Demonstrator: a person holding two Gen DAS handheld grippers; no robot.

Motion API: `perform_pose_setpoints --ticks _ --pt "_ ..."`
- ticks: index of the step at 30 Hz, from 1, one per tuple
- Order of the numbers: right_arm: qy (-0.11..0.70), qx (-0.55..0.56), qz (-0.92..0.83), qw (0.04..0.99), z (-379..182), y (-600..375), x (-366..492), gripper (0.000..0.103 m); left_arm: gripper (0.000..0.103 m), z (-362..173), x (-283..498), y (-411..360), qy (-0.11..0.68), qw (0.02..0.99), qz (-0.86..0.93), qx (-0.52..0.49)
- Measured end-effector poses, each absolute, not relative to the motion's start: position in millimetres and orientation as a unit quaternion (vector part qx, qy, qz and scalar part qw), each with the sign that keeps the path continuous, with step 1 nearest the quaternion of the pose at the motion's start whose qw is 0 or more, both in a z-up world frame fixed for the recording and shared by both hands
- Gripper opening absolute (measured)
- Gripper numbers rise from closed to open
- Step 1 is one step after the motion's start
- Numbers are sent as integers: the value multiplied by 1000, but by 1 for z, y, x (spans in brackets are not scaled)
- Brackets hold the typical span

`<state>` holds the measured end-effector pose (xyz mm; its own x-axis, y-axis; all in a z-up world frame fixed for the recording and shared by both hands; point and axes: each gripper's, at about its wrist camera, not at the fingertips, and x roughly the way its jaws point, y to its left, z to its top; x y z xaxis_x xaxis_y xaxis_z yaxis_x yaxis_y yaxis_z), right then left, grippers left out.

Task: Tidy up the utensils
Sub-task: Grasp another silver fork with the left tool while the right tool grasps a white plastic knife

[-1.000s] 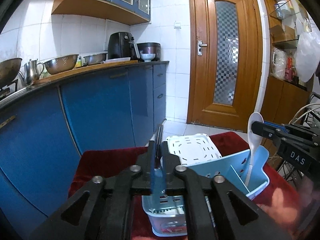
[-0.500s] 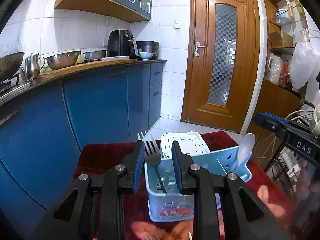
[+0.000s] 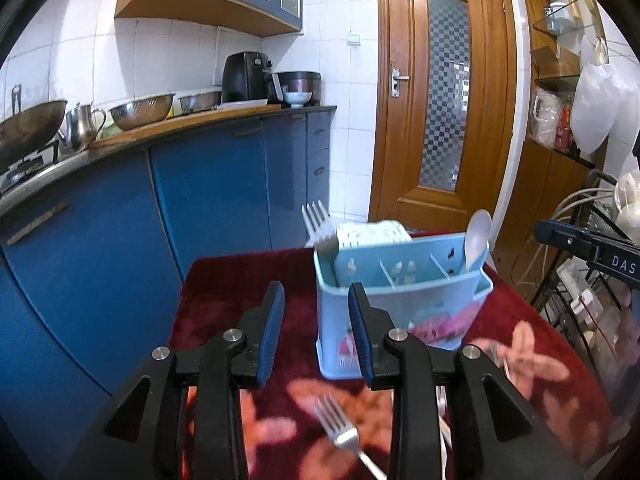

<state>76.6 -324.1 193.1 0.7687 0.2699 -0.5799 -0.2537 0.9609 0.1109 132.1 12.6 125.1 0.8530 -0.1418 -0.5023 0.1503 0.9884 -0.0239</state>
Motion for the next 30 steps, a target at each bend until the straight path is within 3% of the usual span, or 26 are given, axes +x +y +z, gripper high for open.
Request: perform_pose_setpoints --ticks 17,30 --pt "448 29 91 889 111 -353 63 30 34 64 127 17 352 932 -80 0" --pt "522 49 77 848 77 -362 68 30 34 15 153 37 449 880 -119 -94"
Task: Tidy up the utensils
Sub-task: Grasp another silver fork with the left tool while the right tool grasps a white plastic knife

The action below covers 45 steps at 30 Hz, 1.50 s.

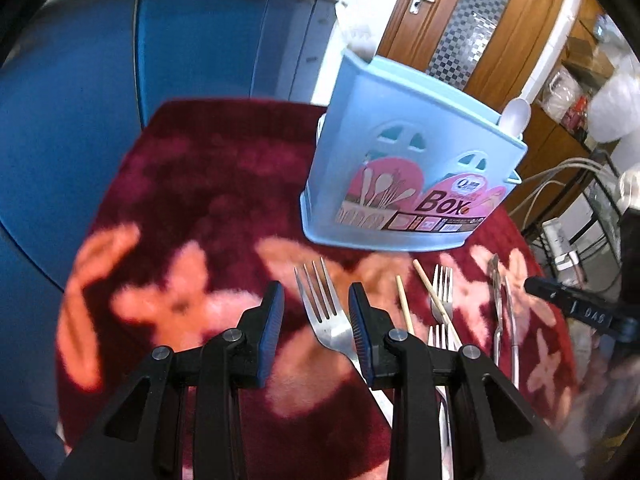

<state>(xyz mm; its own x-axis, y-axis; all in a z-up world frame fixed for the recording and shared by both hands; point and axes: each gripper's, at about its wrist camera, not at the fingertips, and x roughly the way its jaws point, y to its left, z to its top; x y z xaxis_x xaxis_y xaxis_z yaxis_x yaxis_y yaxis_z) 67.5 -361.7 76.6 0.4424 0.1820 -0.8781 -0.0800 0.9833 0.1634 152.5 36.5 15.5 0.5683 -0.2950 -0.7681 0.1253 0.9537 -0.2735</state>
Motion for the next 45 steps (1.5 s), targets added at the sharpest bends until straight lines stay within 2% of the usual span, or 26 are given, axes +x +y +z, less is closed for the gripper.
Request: perform_pose_setpoints --ticks 12,15,18,22,29,31,32,34,39,45 --pt "551 74 73 828 57 -367 72 30 33 -20 176 50 494 839 -141 -182" --pt "552 75 74 827 55 -367 74 30 26 -22 179 50 490 838 -146 -191" --pt "553 79 72 826 54 -367 75 30 13 -24 181 47 489 836 -155 -197" --pt "552 89 69 826 54 -368 76 30 5 -24 181 42 483 841 -159 -186" --pt "553 79 66 827 51 -363 80 30 4 -17 175 38 471 852 -157 -167" --pt "550 72 69 829 51 -360 80 15 4 -14 173 36 466 856 -156 -163" --pt "549 72 70 830 51 -360 80 13 3 -12 172 36 463 858 -156 -161" --pt "542 82 79 832 53 -362 78 11 0 -6 167 37 451 865 -154 -158" --pt "511 87 105 849 69 -359 66 6 0 14 154 34 418 887 -148 -129" --pt "462 99 126 872 95 -355 52 6 0 39 134 30 376 910 -143 -102"
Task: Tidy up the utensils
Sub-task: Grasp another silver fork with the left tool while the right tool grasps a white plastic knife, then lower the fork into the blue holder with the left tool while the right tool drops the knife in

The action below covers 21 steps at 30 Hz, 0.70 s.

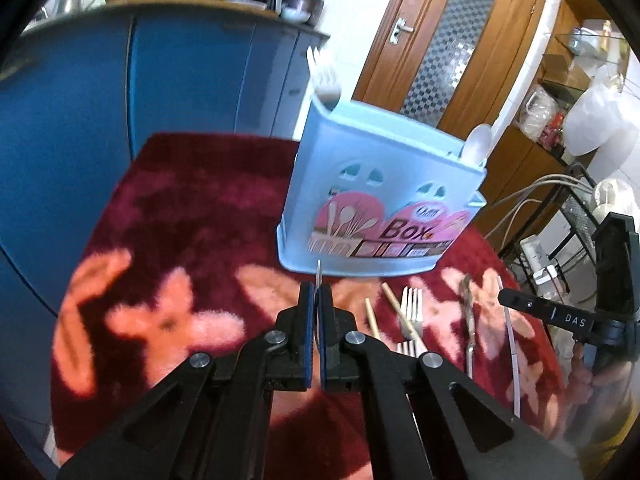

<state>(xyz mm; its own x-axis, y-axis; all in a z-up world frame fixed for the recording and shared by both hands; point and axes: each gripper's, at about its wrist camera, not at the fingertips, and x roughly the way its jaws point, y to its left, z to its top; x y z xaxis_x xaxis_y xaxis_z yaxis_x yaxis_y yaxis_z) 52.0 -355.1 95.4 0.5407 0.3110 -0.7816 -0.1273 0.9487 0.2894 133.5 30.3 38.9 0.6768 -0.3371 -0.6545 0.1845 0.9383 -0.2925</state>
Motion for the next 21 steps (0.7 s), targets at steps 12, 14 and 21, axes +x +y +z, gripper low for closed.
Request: perform_pose_setpoints --ticks 12,14,21 --pt "350 81 142 923 152 -343 25 6 0 94 95 30 278 949 -129 -72" --pt "331 73 140 930 160 -340 22 6 0 103 91 30 263 954 -125 -65" --pt "291 57 138 945 185 -332 21 6 0 133 90 29 232 964 -119 -55"
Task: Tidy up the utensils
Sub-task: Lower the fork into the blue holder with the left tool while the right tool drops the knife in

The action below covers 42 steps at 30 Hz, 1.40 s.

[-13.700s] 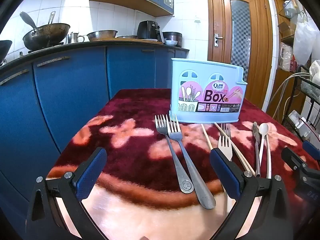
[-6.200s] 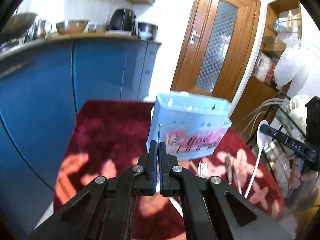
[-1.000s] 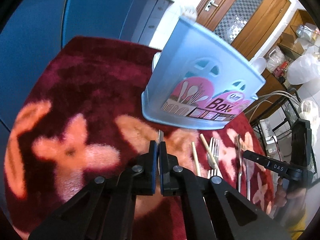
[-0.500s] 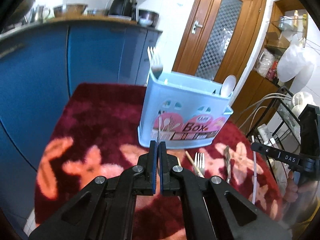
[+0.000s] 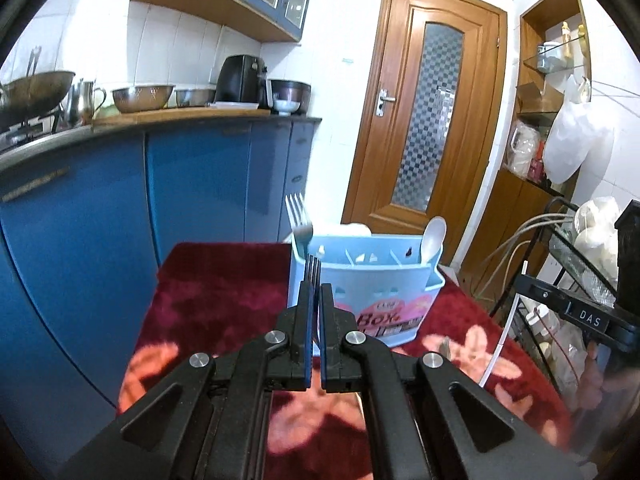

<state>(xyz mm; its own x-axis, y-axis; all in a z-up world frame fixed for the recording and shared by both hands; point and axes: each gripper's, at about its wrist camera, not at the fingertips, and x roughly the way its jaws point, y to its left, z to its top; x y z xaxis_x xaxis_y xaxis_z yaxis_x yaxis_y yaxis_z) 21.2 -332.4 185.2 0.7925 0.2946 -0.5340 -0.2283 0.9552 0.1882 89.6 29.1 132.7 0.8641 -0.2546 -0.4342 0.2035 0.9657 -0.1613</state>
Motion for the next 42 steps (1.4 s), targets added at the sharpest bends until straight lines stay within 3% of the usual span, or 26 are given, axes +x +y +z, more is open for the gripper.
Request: perform_pose_setpoints --ticks 24,42 --pt "212 9 122 970 255 -307 71 6 0 247 154 36 136 989 -61 -25" --pt "189 12 117 975 264 -298 112 6 0 242 207 37 148 988 -41 -14"
